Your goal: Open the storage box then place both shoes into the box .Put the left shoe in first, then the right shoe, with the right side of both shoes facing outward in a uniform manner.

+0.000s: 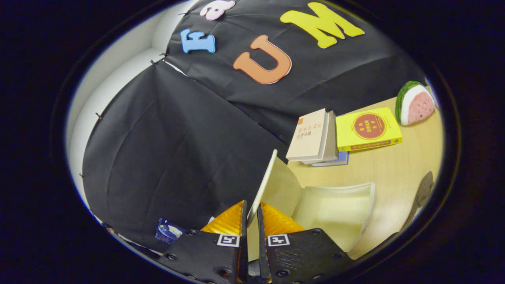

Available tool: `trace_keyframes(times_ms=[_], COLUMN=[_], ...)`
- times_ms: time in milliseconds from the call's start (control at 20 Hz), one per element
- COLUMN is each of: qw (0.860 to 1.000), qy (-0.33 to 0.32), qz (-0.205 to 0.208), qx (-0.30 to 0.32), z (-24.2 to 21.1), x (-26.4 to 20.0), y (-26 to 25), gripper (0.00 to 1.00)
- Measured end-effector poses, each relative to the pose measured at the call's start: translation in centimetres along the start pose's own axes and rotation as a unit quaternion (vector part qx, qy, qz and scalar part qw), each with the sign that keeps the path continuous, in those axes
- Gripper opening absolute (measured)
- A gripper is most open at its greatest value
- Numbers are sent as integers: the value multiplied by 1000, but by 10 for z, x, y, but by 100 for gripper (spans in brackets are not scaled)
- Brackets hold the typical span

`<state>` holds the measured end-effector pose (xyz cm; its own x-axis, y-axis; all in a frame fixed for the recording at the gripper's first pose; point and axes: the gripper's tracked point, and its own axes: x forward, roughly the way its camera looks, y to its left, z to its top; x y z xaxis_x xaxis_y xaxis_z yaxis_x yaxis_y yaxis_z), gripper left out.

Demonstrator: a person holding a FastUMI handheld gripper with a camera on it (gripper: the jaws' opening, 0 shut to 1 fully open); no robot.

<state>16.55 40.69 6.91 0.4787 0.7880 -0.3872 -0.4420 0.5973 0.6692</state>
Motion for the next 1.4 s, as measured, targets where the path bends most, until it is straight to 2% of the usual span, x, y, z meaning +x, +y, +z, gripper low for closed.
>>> trace_keyframes(times_ms=[300, 600, 700, 900, 1200, 1400], qw=[999, 998, 998, 995, 990, 982], qy=[3, 12, 13, 1, -33, -59], qz=[-9, -18, -18, -36, -66, -113], qx=[-47, -52, -52, -92, -124, -138], z=[-4, -14, -14, -15, -11, -6], x=[65, 84, 78, 49, -23, -80], y=[47, 40, 34, 13, -33, -84], gripper=[30, 74, 83, 94, 96, 95])
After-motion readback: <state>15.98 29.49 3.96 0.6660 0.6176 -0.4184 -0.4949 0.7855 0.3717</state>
